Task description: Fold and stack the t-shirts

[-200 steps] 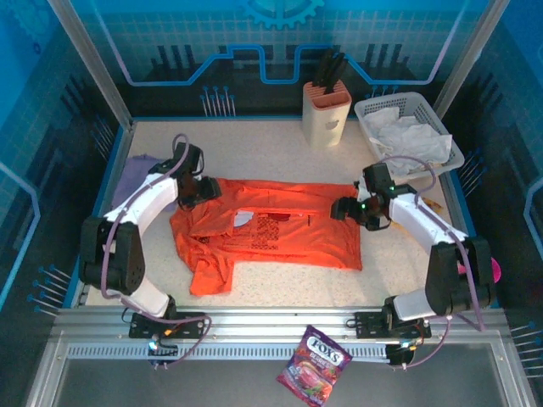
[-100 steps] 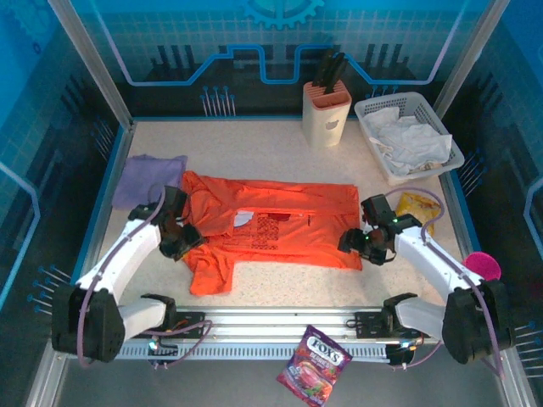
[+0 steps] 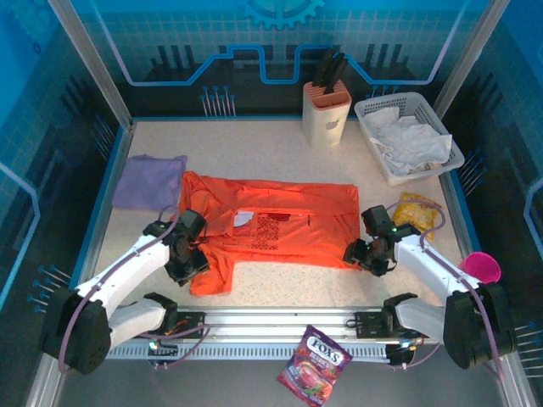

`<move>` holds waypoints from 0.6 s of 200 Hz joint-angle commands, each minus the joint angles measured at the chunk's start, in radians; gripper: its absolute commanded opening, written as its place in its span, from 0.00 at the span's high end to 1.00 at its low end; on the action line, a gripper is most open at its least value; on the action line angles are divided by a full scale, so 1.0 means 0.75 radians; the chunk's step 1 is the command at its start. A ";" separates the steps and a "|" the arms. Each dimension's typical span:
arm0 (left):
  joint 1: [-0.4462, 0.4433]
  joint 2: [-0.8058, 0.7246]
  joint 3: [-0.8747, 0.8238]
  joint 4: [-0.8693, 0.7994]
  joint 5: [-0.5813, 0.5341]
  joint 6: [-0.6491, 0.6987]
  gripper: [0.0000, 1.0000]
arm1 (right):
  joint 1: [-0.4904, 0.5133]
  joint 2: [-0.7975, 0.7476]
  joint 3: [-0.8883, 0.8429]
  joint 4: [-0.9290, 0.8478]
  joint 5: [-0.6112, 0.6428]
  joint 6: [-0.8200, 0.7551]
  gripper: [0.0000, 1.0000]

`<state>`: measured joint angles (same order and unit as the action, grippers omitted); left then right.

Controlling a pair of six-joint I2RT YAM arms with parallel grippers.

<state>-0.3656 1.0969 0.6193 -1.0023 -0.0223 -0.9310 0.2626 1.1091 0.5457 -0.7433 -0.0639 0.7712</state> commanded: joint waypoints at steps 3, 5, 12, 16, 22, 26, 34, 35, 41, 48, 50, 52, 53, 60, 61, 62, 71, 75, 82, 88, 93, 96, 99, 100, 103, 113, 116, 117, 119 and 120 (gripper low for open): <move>-0.052 0.031 -0.023 -0.070 -0.070 -0.102 0.56 | 0.005 -0.006 -0.028 -0.022 -0.017 0.028 0.39; -0.054 0.031 -0.028 -0.070 -0.069 -0.105 0.56 | 0.004 -0.003 -0.029 -0.020 -0.016 0.027 0.39; -0.059 0.024 -0.044 -0.065 -0.070 -0.115 0.57 | 0.005 0.012 -0.028 -0.014 -0.015 0.028 0.39; -0.062 0.022 -0.052 -0.069 -0.073 -0.118 0.57 | 0.004 0.019 -0.029 -0.009 -0.017 0.029 0.38; -0.068 0.018 -0.059 -0.072 -0.084 -0.124 0.57 | 0.004 0.028 -0.030 0.004 -0.026 0.032 0.38; -0.071 0.015 -0.063 -0.076 -0.088 -0.127 0.57 | 0.007 0.030 -0.032 0.012 -0.030 0.038 0.38; -0.078 0.006 -0.068 -0.081 -0.094 -0.141 0.57 | 0.010 0.031 -0.039 0.031 -0.037 0.047 0.38; -0.079 0.005 -0.069 -0.082 -0.093 -0.142 0.57 | 0.011 0.032 -0.041 0.034 -0.037 0.047 0.38; -0.085 -0.005 -0.078 -0.075 -0.088 -0.151 0.57 | 0.016 0.029 -0.053 0.054 -0.043 0.056 0.38; -0.091 -0.018 -0.092 -0.061 -0.077 -0.158 0.57 | 0.016 0.032 -0.060 0.067 -0.045 0.062 0.39; -0.094 -0.019 -0.097 -0.058 -0.074 -0.160 0.58 | 0.016 0.034 -0.062 0.072 -0.048 0.063 0.39; -0.095 -0.020 -0.100 -0.056 -0.071 -0.164 0.58 | 0.016 0.033 -0.063 0.075 -0.048 0.066 0.39; -0.096 -0.020 -0.102 -0.054 -0.070 -0.165 0.58 | 0.017 0.033 -0.063 0.076 -0.049 0.066 0.39; -0.109 -0.019 -0.104 -0.056 -0.075 -0.171 0.58 | 0.017 0.037 -0.066 0.083 -0.046 0.067 0.40; -0.113 -0.020 -0.104 -0.057 -0.076 -0.171 0.58 | 0.017 0.038 -0.066 0.084 -0.046 0.068 0.40; -0.115 -0.019 -0.103 -0.058 -0.077 -0.173 0.58 | 0.016 0.037 -0.066 0.085 -0.046 0.067 0.40; -0.132 -0.014 -0.098 -0.058 -0.092 -0.181 0.59 | 0.016 0.037 -0.069 0.098 -0.044 0.071 0.41; -0.139 -0.011 -0.096 -0.053 -0.096 -0.185 0.59 | 0.016 0.035 -0.070 0.104 -0.045 0.073 0.43; -0.149 -0.010 -0.094 -0.031 -0.095 -0.195 0.60 | 0.017 0.032 -0.071 0.114 -0.045 0.079 0.44; -0.159 -0.008 -0.094 -0.007 -0.092 -0.205 0.61 | 0.018 0.029 -0.075 0.125 -0.047 0.081 0.45; -0.167 -0.007 -0.095 0.019 -0.086 -0.215 0.61 | 0.019 0.030 -0.078 0.133 -0.048 0.086 0.46; -0.171 -0.003 -0.099 0.035 -0.080 -0.223 0.61 | 0.019 0.030 -0.079 0.137 -0.049 0.087 0.47; -0.173 0.000 -0.104 0.050 -0.076 -0.230 0.62 | 0.020 0.031 -0.080 0.140 -0.050 0.089 0.48; -0.175 0.003 -0.106 0.056 -0.073 -0.232 0.62 | 0.019 0.031 -0.081 0.140 -0.050 0.089 0.48; -0.178 0.008 -0.110 0.070 -0.067 -0.236 0.62 | 0.020 0.029 -0.080 0.141 -0.050 0.091 0.48; -0.189 0.039 -0.122 0.107 -0.056 -0.247 0.64 | 0.020 0.033 -0.080 0.142 -0.046 0.094 0.49; -0.194 0.050 -0.123 0.112 -0.054 -0.246 0.64 | 0.020 0.031 -0.081 0.142 -0.046 0.094 0.49; -0.196 0.052 -0.123 0.114 -0.054 -0.246 0.64 | 0.019 0.031 -0.082 0.143 -0.045 0.094 0.49; -0.197 0.059 -0.122 0.115 -0.055 -0.245 0.64 | 0.020 0.030 -0.084 0.143 -0.045 0.094 0.49; -0.197 0.062 -0.122 0.116 -0.055 -0.245 0.64 | 0.020 0.029 -0.084 0.144 -0.044 0.093 0.49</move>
<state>-0.4915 1.1034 0.5518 -0.9718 -0.0738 -1.0733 0.2630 1.1336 0.5030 -0.6529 -0.0875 0.8196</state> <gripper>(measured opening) 0.366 0.515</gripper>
